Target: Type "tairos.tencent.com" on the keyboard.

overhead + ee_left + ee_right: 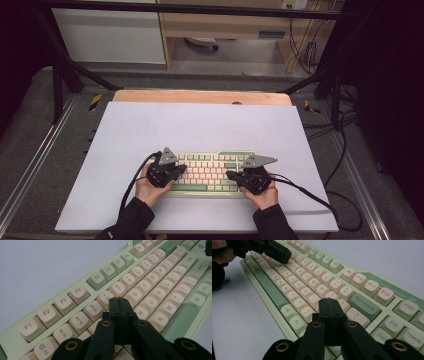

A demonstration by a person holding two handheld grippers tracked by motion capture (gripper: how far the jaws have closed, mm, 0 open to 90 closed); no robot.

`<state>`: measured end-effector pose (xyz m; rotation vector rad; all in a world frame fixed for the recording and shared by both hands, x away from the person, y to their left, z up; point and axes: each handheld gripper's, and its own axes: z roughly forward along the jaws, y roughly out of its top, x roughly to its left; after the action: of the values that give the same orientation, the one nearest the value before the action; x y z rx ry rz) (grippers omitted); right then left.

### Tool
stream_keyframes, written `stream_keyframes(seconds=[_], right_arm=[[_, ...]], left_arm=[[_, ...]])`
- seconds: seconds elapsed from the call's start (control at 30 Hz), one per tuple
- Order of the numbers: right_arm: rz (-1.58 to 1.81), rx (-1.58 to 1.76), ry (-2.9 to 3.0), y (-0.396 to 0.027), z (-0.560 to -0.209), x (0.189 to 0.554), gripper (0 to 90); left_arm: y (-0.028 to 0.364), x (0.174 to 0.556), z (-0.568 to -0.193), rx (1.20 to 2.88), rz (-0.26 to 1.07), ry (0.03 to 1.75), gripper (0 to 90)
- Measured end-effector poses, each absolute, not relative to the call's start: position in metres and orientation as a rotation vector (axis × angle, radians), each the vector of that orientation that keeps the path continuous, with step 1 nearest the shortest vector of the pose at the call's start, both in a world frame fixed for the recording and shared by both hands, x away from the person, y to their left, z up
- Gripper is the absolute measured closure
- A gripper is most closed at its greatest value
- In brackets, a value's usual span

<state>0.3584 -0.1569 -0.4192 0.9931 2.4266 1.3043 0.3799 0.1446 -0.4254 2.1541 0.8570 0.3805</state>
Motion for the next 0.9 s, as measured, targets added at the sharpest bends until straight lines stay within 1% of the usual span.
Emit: stream_keyframes(seconds=[0.33,0.53,0.9], right_arm=[[1.309,0.992,2.426,-0.157,-0.419,0.358,90.0],[1.306,0.991,2.427,-0.157,-0.42,0.358,90.0],[1.307,0.995,2.428,-0.157,-0.419,0.358,90.0]], left_arm=[[0.142,0.381,-0.429,2.168,0.387,0.852,90.0],[0.143,0.378,-0.424,2.153,0.387,0.838,90.0],[0.157,0.369,-0.415,2.136,0.385,0.824,90.0]])
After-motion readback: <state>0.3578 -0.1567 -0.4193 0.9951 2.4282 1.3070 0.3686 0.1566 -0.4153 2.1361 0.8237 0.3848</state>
